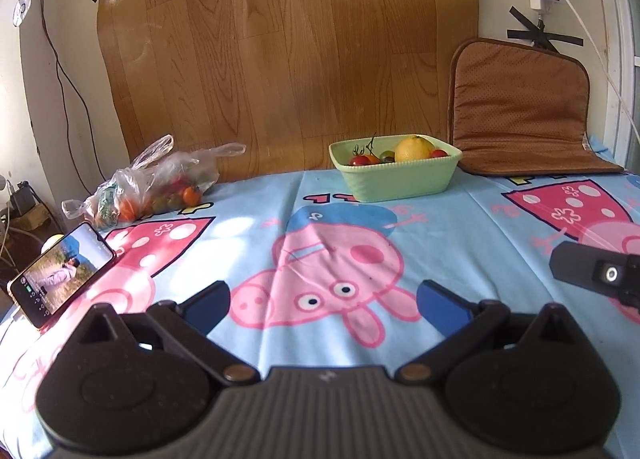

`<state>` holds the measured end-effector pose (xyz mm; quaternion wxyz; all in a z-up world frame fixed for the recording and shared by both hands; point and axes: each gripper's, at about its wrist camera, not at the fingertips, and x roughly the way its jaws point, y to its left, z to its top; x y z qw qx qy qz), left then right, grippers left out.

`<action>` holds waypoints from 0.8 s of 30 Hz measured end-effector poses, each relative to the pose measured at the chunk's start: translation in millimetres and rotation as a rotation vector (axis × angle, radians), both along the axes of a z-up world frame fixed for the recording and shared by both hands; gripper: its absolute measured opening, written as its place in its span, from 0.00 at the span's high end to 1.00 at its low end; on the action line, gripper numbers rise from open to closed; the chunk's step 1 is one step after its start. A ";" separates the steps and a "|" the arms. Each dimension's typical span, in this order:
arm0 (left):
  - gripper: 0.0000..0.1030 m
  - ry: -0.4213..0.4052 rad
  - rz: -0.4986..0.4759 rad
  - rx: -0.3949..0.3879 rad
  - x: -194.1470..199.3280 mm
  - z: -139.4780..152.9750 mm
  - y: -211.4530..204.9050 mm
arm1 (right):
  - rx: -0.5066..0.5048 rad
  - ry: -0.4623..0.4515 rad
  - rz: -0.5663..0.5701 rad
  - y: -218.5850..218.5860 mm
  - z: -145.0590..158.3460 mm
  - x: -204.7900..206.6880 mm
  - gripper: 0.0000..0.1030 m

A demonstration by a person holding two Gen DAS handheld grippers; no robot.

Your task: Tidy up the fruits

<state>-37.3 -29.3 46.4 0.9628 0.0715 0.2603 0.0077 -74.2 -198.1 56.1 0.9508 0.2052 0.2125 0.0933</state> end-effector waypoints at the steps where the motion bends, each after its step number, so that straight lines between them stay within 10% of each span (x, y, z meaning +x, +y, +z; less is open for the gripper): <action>1: 0.00 0.000 0.001 0.002 0.0 -1.0 0.1 | 0.001 -0.003 0.000 0.0 0.4 -0.5 0.33; 24: 0.00 0.064 0.025 0.016 7.9 -12.3 3.8 | -0.004 -0.024 -0.008 1.1 3.4 -5.0 0.32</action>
